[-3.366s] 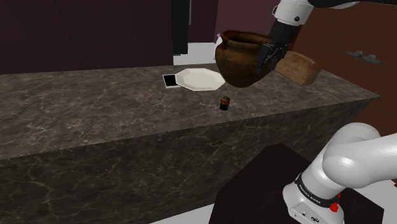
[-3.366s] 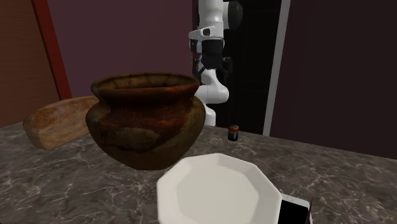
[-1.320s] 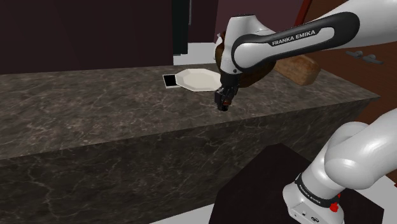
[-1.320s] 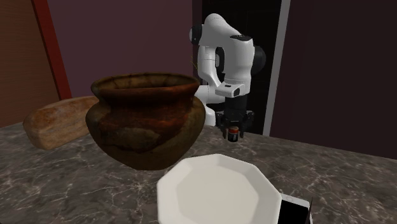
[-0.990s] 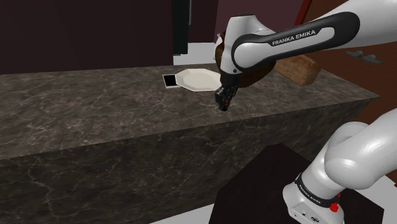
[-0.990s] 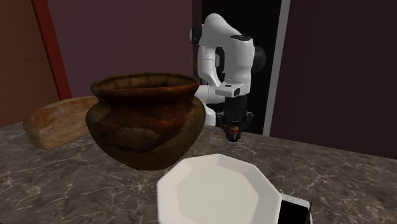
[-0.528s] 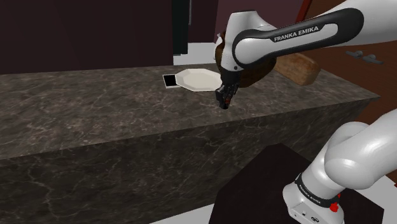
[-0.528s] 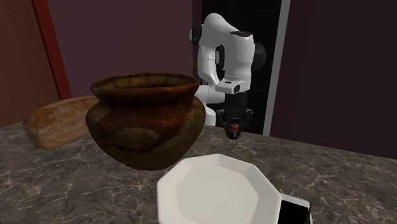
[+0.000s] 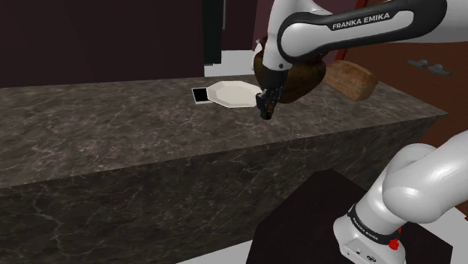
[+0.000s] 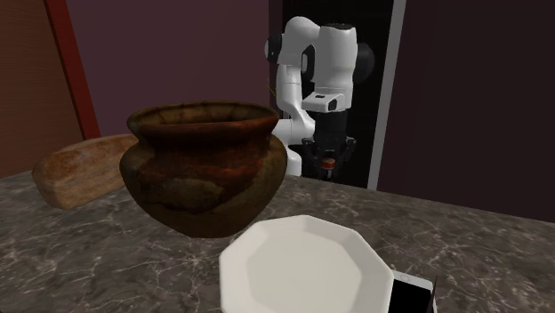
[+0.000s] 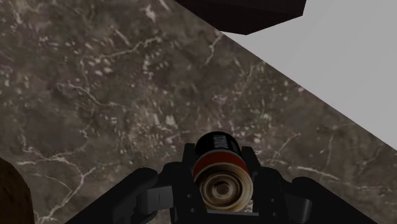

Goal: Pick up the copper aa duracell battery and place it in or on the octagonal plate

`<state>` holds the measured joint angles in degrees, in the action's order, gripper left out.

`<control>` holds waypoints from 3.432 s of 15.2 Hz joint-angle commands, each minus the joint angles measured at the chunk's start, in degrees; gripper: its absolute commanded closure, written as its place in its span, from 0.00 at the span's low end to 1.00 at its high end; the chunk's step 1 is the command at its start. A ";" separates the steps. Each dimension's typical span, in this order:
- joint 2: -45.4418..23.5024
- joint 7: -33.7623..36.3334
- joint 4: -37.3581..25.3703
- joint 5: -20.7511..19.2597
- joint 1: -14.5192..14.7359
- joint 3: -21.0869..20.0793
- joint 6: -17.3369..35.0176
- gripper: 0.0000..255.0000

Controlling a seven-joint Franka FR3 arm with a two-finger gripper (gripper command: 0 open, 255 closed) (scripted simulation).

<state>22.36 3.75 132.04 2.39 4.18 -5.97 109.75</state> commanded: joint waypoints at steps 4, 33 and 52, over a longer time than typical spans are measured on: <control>0.40 0.03 -3.62 -0.06 -0.03 0.10 -4.05 1.00; -48.15 -8.76 -58.38 -3.02 -5.37 4.62 -10.35 1.00; -48.13 -8.74 -53.52 -3.03 -5.40 4.62 -5.52 0.00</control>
<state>-25.86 -4.99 78.51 -0.62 -1.20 -1.38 104.21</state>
